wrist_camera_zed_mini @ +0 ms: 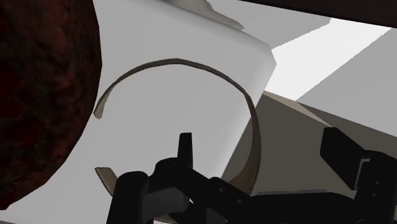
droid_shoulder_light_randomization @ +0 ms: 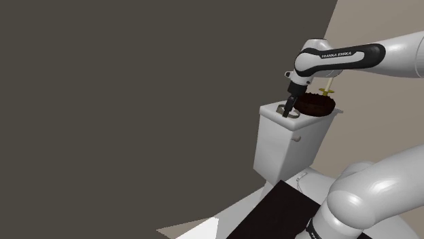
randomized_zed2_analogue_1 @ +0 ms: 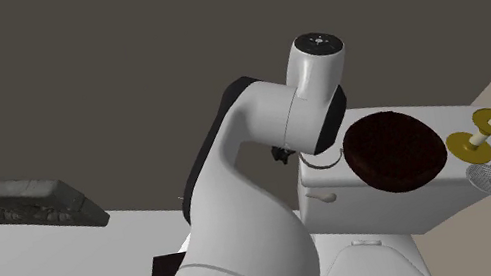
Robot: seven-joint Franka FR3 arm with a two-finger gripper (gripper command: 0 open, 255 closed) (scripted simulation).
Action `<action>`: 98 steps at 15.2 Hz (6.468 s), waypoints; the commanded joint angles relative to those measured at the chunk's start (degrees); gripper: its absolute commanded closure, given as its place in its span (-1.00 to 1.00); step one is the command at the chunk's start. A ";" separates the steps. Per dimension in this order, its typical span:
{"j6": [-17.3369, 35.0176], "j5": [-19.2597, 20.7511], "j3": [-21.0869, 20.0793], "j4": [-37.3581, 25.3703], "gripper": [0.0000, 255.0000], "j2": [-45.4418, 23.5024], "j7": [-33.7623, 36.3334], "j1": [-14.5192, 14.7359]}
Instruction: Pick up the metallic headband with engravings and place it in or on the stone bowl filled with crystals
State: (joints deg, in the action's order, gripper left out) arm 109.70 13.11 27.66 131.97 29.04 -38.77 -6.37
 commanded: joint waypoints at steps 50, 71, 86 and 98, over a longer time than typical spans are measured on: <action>-24.20 -3.16 -1.14 -29.20 1.00 -5.00 -3.35 1.62; -17.63 -4.11 14.36 -31.43 1.00 -12.54 -21.61 -1.51; -13.92 -3.33 14.25 -26.74 -1.00 -11.36 -21.07 -1.89; -21.27 -4.60 14.44 -35.72 -1.00 -13.31 -22.14 -1.33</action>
State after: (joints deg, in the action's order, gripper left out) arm 88.50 8.50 42.11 96.30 15.74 -60.91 -7.70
